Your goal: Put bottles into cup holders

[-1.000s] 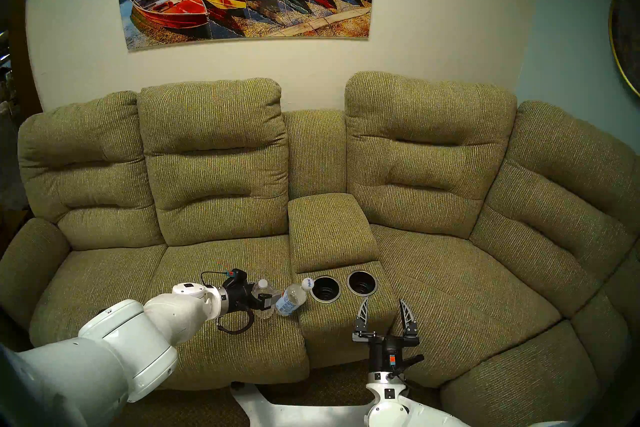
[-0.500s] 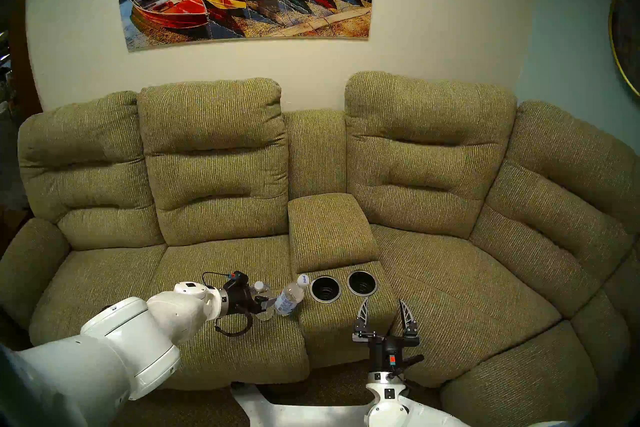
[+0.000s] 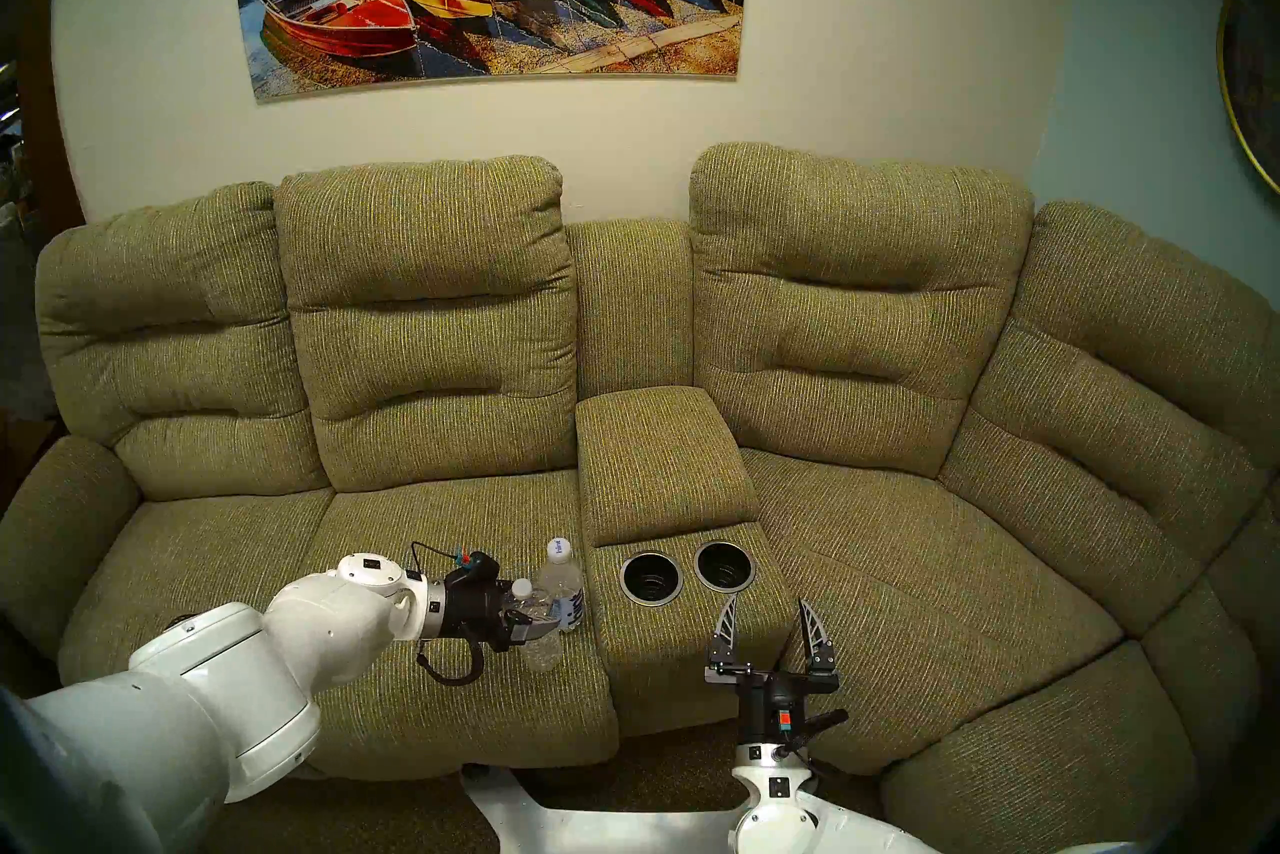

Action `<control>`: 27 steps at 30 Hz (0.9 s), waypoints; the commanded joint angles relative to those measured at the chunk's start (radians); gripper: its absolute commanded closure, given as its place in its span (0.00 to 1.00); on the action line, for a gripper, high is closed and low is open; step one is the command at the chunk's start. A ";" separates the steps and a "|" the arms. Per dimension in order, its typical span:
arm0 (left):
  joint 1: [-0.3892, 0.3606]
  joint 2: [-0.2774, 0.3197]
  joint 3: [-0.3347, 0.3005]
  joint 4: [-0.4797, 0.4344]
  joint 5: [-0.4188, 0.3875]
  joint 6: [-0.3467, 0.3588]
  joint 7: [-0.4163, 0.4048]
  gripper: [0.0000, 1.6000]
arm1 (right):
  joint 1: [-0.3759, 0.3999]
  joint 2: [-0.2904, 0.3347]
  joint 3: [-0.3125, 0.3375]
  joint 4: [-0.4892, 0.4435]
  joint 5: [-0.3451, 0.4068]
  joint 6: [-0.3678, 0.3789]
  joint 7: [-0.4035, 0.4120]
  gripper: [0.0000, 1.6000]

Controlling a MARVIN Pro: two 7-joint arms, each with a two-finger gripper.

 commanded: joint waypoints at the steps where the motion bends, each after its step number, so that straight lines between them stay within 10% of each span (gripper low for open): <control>1: -0.002 0.057 0.004 -0.114 -0.021 -0.006 -0.115 1.00 | 0.001 -0.003 0.002 -0.008 0.000 -0.001 -0.004 0.00; 13: -0.069 0.059 0.006 -0.317 -0.047 0.007 -0.295 1.00 | 0.001 -0.003 0.002 -0.006 0.000 -0.002 -0.003 0.00; 27: -0.149 0.083 0.005 -0.501 -0.043 0.104 -0.295 1.00 | 0.002 -0.003 0.002 -0.004 0.000 -0.003 -0.002 0.00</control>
